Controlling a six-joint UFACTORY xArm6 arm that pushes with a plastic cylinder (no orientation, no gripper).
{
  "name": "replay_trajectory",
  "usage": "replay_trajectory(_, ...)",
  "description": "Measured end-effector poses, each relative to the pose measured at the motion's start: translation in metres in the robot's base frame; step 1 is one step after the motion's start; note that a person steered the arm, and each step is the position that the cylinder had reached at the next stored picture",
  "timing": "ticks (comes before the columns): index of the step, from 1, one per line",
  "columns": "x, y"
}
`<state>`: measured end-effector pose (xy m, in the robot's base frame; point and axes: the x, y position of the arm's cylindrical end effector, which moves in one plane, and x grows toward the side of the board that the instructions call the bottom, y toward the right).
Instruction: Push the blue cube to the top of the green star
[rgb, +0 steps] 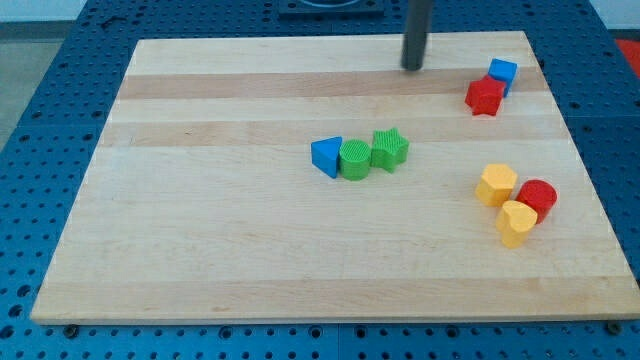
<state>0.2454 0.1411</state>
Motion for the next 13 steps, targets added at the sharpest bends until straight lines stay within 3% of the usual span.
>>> replay_trajectory(2, -0.007, 0.161)
replay_trajectory(3, 0.011, 0.163)
replay_trajectory(5, 0.035, 0.132)
replay_trajectory(8, 0.054, 0.016)
replay_trajectory(10, 0.059, 0.08)
replay_trajectory(11, 0.066, 0.055)
replay_trajectory(13, 0.097, -0.068)
